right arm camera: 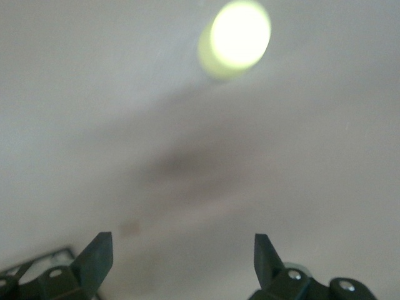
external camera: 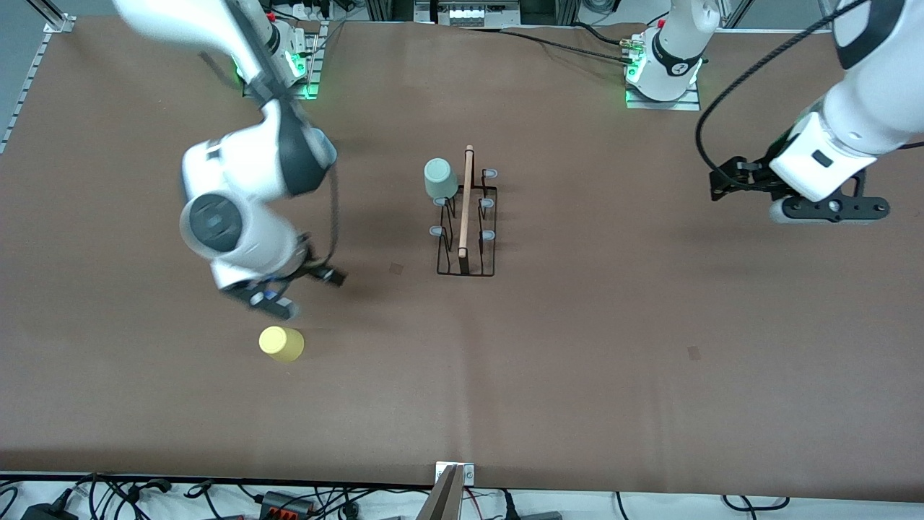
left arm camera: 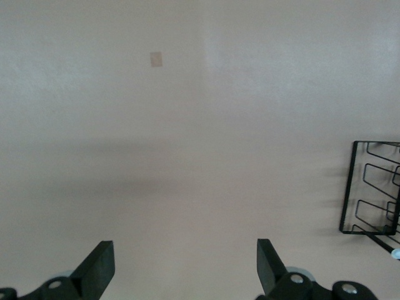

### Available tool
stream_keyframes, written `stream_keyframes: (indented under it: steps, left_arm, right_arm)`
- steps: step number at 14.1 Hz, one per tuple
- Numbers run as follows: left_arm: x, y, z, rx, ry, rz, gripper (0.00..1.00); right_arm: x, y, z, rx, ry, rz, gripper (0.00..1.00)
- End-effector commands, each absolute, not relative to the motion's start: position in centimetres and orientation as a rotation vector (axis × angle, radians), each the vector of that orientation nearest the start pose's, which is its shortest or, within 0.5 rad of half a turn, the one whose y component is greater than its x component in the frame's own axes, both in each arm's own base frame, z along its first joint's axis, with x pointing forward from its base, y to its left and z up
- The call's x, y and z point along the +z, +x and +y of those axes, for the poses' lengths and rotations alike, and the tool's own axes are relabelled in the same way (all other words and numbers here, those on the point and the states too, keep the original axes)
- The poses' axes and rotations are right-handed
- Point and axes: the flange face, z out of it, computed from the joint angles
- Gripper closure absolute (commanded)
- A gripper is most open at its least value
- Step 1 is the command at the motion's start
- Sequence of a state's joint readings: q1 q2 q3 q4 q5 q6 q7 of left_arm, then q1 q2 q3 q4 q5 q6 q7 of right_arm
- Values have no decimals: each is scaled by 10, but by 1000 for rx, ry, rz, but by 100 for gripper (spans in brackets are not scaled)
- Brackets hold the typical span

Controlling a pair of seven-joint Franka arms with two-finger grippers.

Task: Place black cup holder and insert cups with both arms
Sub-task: 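Move the right gripper to the yellow cup and grasp it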

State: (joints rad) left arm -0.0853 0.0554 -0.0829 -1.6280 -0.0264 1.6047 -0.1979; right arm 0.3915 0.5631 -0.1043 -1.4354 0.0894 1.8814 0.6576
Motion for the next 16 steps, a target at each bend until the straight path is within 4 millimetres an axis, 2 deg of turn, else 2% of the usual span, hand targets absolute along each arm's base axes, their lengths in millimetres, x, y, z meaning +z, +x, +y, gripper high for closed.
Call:
stream_keyframes:
  steps: [1,3,4,5,8,12,16]
  left_arm:
    - [574,556,-104,137,-3169,-85,0]
    - [574,557,-90,139,-3169,-131,0]
    - [576,557,-91,131,-3159,-127,0]
    - [578,555,-98,113,-3150,-106,0]
    - [581,563,-84,44,-3154,-119,0]
    - [583,562,-84,42,-3149,-122,0]
    - [582,563,-75,52,-3150,-125,0]
  right_arm:
    - [330,700,178,133,-3126,428,0]
    - [309,725,146,38,-3130,243,0]
    - [303,736,131,-19,-3121,201,0]
    - [296,743,125,-70,-3112,179,0]
    - [273,748,127,-102,-3111,144,0]
    - [238,744,132,-38,-3120,95,0]
    - [236,743,134,-29,-3116,44,0]
